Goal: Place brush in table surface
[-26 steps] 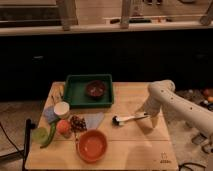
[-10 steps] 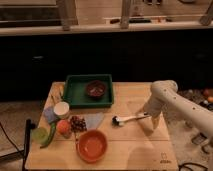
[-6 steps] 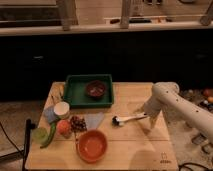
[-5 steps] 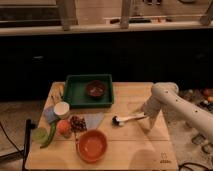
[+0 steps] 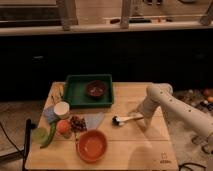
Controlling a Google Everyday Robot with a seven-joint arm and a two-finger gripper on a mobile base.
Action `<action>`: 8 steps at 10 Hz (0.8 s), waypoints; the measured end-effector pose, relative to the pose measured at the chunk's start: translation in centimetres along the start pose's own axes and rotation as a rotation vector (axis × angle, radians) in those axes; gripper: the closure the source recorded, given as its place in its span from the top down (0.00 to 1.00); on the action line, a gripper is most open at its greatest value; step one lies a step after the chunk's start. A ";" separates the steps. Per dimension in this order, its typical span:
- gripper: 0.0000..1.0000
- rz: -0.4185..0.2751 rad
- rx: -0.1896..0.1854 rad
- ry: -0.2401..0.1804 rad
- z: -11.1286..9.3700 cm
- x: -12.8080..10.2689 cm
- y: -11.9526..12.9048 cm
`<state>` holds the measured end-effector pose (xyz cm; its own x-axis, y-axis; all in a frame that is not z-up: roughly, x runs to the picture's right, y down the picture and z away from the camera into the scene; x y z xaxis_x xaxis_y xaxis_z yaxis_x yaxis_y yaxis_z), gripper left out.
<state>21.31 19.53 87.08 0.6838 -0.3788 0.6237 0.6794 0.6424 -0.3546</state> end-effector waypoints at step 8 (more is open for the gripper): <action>0.00 0.010 0.004 0.001 -0.3 0.6 -0.3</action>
<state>21.61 18.97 87.35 0.6907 -0.3728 0.6196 0.6714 0.6488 -0.3581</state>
